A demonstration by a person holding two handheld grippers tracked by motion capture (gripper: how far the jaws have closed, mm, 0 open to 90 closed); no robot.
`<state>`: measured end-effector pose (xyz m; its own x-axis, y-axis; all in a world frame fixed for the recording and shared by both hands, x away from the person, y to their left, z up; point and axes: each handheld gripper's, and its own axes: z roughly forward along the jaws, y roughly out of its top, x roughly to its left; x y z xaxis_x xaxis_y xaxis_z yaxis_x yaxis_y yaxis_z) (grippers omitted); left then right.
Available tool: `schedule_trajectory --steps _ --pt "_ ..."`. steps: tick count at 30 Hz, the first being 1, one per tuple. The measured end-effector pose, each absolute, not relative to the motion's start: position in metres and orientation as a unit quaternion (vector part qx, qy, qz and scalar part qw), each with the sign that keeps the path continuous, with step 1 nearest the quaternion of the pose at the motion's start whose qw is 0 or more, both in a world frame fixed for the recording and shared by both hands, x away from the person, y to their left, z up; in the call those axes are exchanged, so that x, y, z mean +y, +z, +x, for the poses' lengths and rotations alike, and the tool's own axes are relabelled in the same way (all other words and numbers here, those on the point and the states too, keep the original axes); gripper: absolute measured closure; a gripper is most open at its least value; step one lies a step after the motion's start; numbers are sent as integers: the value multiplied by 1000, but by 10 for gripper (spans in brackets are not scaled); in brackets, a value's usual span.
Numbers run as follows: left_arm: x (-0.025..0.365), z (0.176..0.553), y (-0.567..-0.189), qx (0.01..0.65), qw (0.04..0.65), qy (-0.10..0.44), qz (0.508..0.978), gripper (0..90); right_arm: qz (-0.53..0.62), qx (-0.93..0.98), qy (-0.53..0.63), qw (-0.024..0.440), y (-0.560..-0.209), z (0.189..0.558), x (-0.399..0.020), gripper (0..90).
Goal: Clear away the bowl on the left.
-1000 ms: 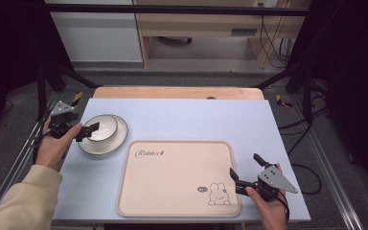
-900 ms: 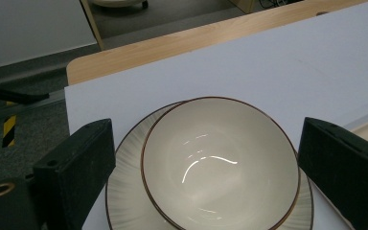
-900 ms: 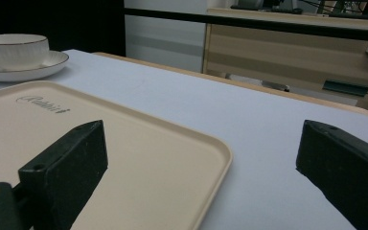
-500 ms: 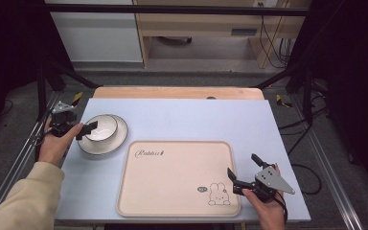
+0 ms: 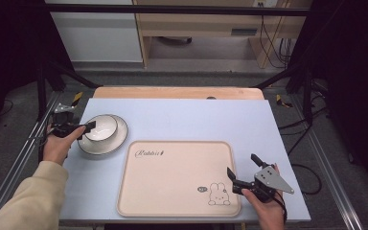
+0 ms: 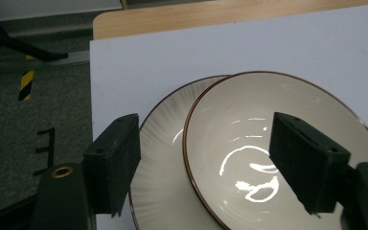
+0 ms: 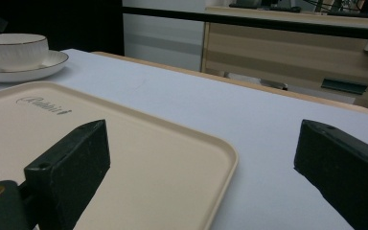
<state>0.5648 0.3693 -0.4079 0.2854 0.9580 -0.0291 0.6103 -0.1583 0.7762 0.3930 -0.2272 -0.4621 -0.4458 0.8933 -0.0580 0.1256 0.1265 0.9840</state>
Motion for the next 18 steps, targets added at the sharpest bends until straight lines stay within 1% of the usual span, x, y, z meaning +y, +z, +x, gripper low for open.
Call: schedule_trajectory --steps 3,4,7,8,9,10,18 --pt "371 565 -411 554 351 237 716 329 388 660 536 355 -462 393 -227 51" --pt "372 566 -413 562 345 230 716 361 388 660 536 355 -462 393 -227 51" --pt "372 566 -415 564 342 226 717 383 387 660 536 355 -462 393 -227 50" --pt "372 566 -417 568 340 224 716 407 387 660 536 355 -463 393 -227 50" --pt "372 566 -418 571 336 222 715 407 387 660 536 355 -463 393 -227 50" --pt "372 567 -420 575 337 218 713 427 388 661 536 355 -463 394 -227 50" --pt "372 568 -426 585 325 203 714 486 389 661 536 353 -463 394 -228 50"
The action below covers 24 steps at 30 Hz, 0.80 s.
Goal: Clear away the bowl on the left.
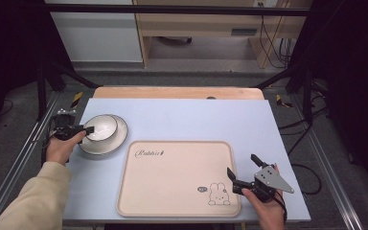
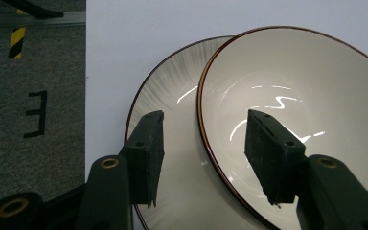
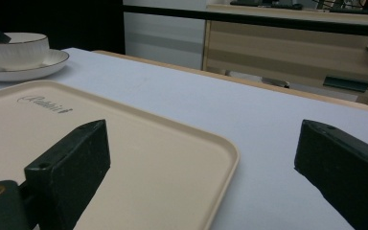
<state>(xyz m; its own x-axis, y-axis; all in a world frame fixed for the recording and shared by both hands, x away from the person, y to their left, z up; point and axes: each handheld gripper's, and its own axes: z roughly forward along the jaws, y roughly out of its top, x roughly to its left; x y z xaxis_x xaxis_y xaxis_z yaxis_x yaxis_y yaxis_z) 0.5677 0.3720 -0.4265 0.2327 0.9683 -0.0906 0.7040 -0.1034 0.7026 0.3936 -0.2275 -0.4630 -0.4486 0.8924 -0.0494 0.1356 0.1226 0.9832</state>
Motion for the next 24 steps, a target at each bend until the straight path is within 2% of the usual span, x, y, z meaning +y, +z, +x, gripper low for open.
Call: schedule_trajectory --steps 11,24 --pt "369 571 -431 599 313 187 713 574 389 663 535 351 -464 394 -228 50" --pt "366 575 -434 613 307 174 707 746 390 664 537 344 -464 394 -227 50"
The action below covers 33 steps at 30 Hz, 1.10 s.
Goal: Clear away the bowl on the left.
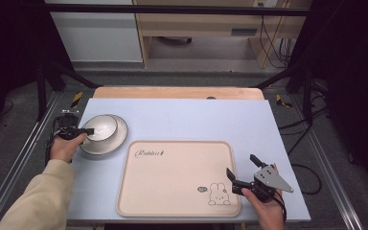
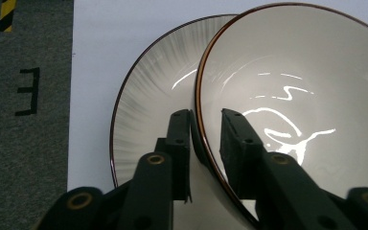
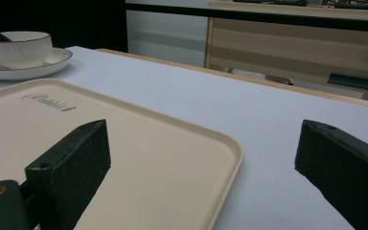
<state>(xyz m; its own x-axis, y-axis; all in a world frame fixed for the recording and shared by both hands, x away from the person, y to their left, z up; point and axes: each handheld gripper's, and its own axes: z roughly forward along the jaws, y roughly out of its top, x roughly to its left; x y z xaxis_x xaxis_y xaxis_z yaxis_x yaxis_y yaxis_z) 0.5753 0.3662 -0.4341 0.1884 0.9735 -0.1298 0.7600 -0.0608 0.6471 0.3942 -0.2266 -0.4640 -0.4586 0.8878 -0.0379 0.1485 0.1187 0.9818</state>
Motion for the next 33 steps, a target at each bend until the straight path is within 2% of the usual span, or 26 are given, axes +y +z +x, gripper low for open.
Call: schedule_trajectory --steps 7,14,33 --pt "368 575 -433 620 307 171 702 828 390 663 537 345 -464 394 -228 50" --pt "375 567 -426 629 326 172 685 824 386 666 536 347 -463 394 -226 50" --pt "371 551 -416 617 354 168 682 820 379 668 540 344 -464 396 -223 44"
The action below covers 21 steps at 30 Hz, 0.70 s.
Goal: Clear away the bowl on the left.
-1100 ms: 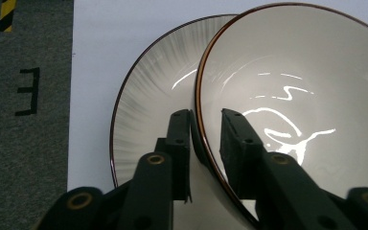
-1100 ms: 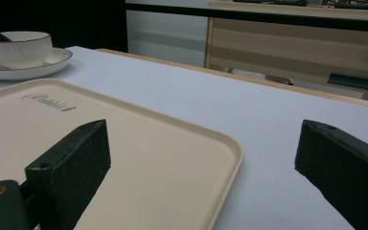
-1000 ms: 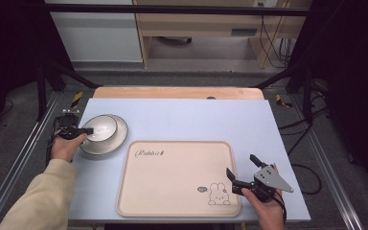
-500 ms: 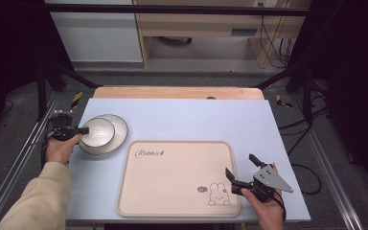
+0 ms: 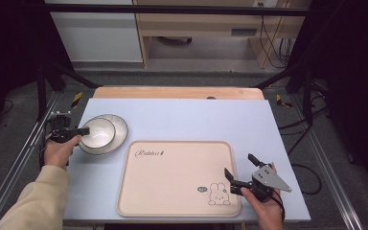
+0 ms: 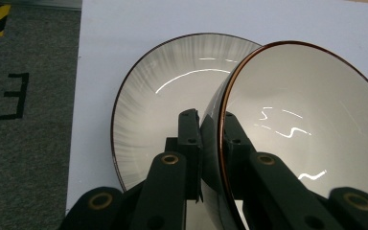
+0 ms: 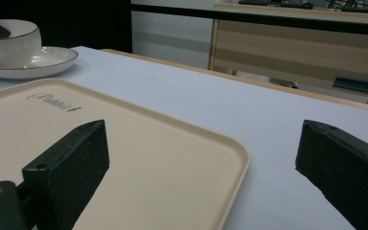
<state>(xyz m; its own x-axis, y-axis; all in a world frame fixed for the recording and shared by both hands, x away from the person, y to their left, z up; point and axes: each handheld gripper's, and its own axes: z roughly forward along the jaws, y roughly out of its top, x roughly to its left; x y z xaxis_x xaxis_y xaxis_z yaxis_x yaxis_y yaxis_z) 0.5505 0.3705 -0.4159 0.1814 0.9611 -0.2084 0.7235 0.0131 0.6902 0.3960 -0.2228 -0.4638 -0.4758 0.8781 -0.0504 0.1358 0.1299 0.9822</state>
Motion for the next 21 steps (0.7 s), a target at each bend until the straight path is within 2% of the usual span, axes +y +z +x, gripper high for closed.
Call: schedule_trajectory --steps 21 --pt "345 546 -403 589 360 172 702 820 378 667 541 346 -464 396 -223 45"
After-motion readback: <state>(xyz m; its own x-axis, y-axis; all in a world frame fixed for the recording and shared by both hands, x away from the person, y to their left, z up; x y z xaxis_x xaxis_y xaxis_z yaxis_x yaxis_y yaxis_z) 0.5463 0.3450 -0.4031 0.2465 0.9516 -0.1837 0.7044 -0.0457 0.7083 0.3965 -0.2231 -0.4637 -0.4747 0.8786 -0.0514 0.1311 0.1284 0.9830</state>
